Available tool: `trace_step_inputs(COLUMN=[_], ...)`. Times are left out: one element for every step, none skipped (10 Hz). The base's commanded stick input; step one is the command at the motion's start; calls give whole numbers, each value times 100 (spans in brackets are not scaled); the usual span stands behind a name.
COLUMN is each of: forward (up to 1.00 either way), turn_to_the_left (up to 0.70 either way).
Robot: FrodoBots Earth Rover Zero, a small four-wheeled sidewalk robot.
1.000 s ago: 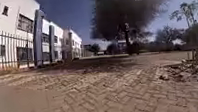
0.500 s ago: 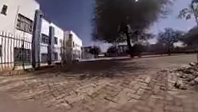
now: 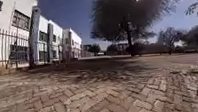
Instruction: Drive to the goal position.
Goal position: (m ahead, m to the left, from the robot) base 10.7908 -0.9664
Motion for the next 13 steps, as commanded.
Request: trace_step_inputs(forward=[100,100,100,100,100,100,100,100,100,100,100,100,100], turn_to_the_left=[0,0,0,0,0,0,0,0,0,0,0,0,0])
